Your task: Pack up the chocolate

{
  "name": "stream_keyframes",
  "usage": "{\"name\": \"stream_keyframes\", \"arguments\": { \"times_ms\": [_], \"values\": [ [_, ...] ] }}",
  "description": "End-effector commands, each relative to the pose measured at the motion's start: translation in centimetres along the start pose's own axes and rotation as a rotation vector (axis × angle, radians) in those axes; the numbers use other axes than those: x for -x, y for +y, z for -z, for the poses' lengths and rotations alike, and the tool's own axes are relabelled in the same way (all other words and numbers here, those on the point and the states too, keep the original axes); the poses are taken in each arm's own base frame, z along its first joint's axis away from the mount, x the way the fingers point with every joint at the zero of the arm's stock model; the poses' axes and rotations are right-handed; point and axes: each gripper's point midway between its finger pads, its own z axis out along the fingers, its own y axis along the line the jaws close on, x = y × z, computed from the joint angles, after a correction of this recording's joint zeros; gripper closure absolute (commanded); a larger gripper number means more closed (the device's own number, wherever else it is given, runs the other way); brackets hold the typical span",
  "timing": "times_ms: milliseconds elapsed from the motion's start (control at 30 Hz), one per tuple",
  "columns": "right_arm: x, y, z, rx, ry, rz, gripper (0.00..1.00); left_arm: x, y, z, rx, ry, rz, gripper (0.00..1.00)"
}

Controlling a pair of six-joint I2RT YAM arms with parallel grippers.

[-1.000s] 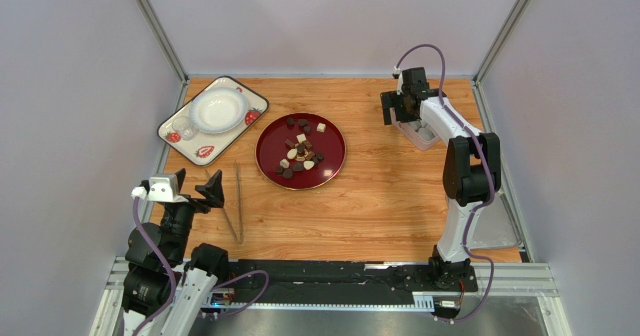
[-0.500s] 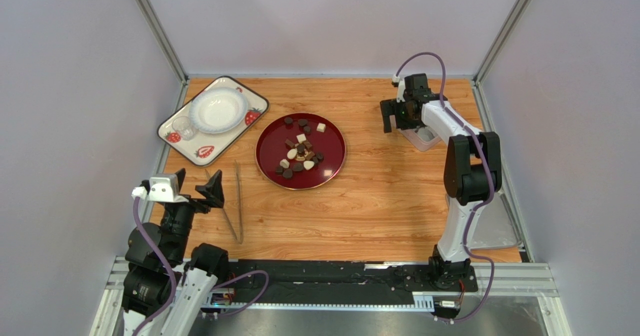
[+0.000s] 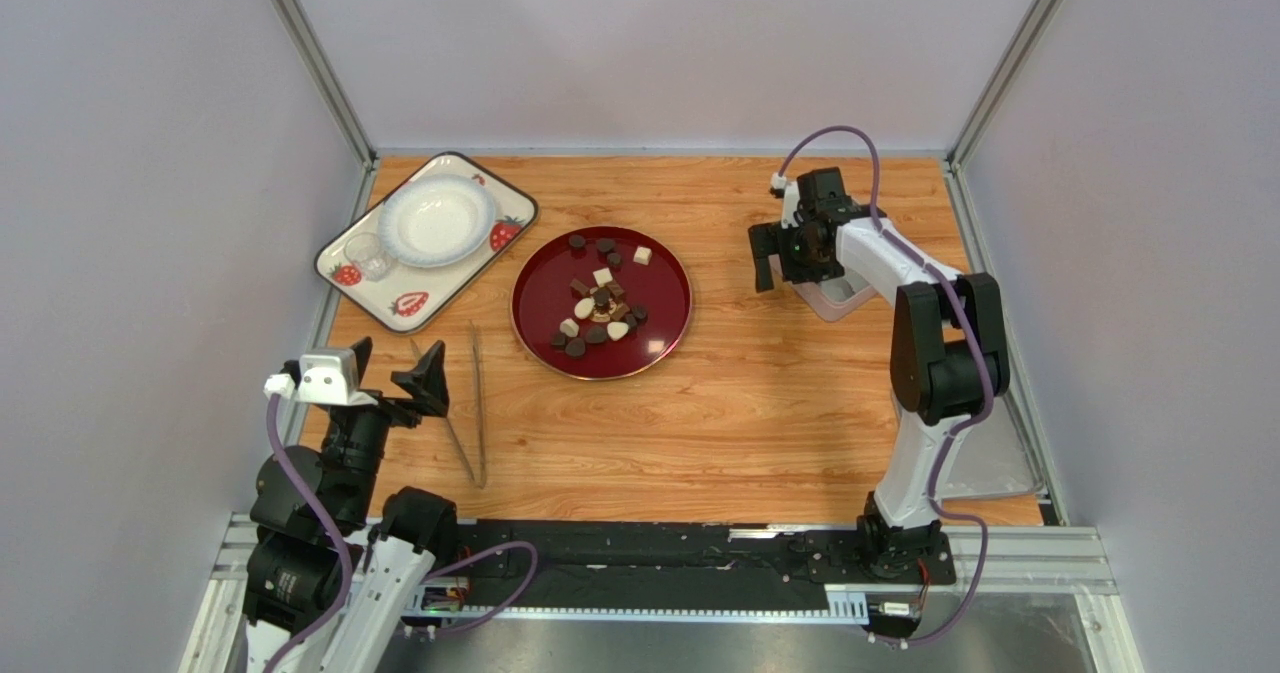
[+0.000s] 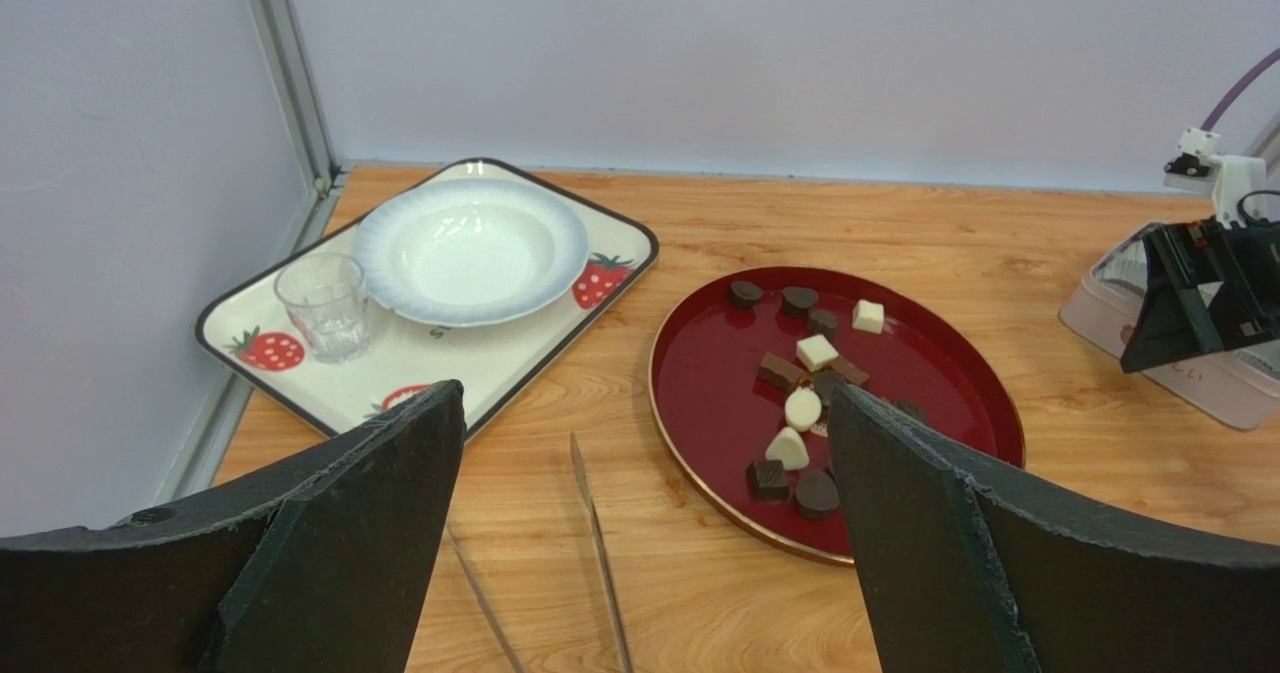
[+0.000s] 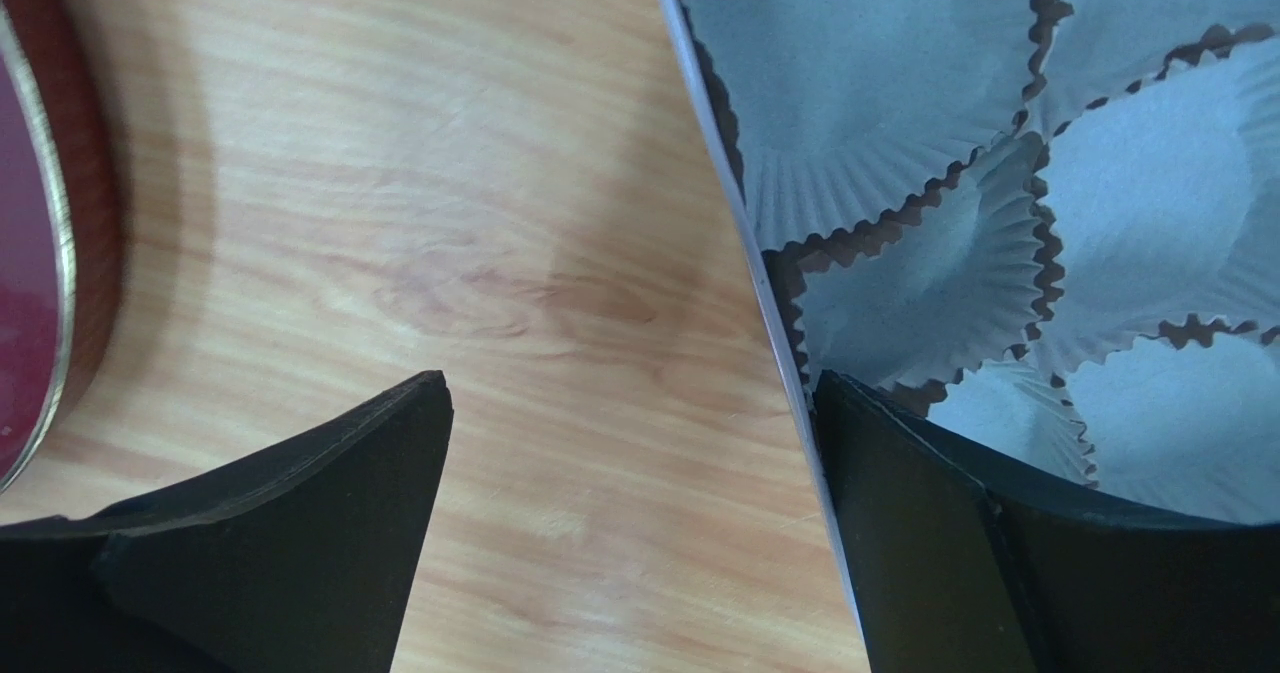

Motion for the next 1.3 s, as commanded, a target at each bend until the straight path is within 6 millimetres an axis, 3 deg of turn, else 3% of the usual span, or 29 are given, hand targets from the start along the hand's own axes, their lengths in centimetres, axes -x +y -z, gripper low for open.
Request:
{"name": "stream_keyframes", "arguments": {
  "times_ms": [0, 400, 633, 833, 1100, 1267],
  "values": [
    [-0.2, 3.9, 2.9, 0.052, -0.036, 0.011, 0.06, 0.5, -0.1, 0.1, -0.009, -0.024, -0.006, 0.01],
    [-8.9, 13.9, 5.3, 0.125, 0.05, 0.094, 0.06, 0.4, -0.2, 0.0, -0.011, -0.018, -0.008, 0.01],
    [-11.7, 18.0, 7.5, 0.158, 0.054, 0.091, 0.06, 0.2, -0.2, -0.2, -0.014, -0.006, -0.011, 0.01],
    [-12.4, 20.7, 7.9, 0.19, 0.04, 0.074, 0.06, 0.0, -0.2, -0.4, -0.011, 0.007, -0.014, 0.01],
    [-11.8, 24.5, 8.3, 0.255, 0.022, 0.116, 0.06, -0.5, -0.4, -0.8, -0.014, 0.033, -0.019, 0.01],
    [-10.9, 25.8, 8.3, 0.269, -0.003, 0.125, 0.07, -1.0, -0.5, -1.3, -0.012, 0.061, -0.021, 0.01]
  ]
}}
